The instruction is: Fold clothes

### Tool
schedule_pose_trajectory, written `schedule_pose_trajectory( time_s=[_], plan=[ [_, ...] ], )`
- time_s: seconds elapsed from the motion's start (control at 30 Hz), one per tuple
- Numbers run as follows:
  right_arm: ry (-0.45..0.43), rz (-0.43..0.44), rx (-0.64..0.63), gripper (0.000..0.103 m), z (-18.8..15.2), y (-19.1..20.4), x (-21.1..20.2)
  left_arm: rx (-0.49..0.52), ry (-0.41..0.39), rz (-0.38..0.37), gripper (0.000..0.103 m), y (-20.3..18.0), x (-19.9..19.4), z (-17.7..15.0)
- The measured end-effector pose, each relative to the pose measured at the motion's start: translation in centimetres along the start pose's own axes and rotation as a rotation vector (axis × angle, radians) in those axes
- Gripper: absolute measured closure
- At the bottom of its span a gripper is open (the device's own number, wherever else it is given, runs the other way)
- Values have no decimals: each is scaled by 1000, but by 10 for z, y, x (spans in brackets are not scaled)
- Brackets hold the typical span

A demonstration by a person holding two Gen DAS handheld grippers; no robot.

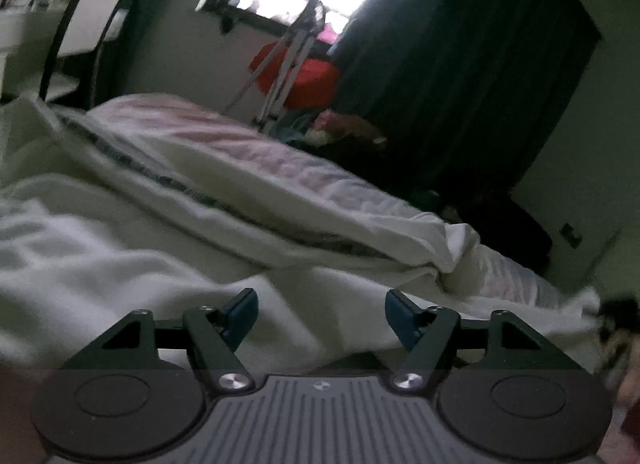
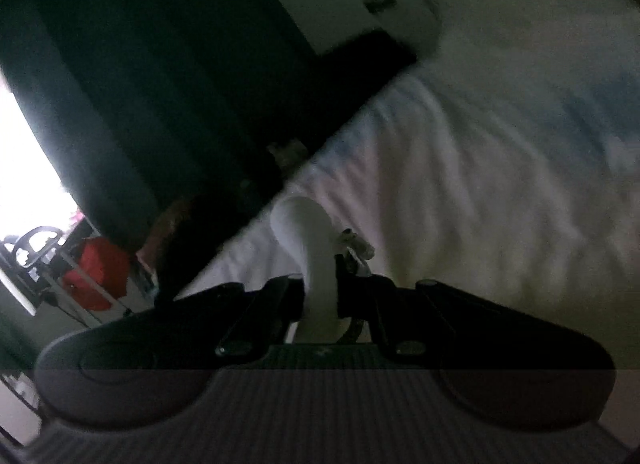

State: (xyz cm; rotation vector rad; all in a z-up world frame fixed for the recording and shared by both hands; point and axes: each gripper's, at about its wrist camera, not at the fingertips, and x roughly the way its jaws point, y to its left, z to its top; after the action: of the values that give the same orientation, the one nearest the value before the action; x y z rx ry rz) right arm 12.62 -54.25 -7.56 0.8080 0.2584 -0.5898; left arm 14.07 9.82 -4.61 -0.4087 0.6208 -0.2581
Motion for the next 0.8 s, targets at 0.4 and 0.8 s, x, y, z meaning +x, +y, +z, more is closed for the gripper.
schedule_pose_trajectory(
  time_s=[0.4,0.8],
  plan=[
    [183,-18,224,93,-43,-74,-3,-463,149,94,14,79,-42,-10],
    [268,71,528,20,-66,-104,-10,-841,95,99,13,134,-40,-34]
  ],
)
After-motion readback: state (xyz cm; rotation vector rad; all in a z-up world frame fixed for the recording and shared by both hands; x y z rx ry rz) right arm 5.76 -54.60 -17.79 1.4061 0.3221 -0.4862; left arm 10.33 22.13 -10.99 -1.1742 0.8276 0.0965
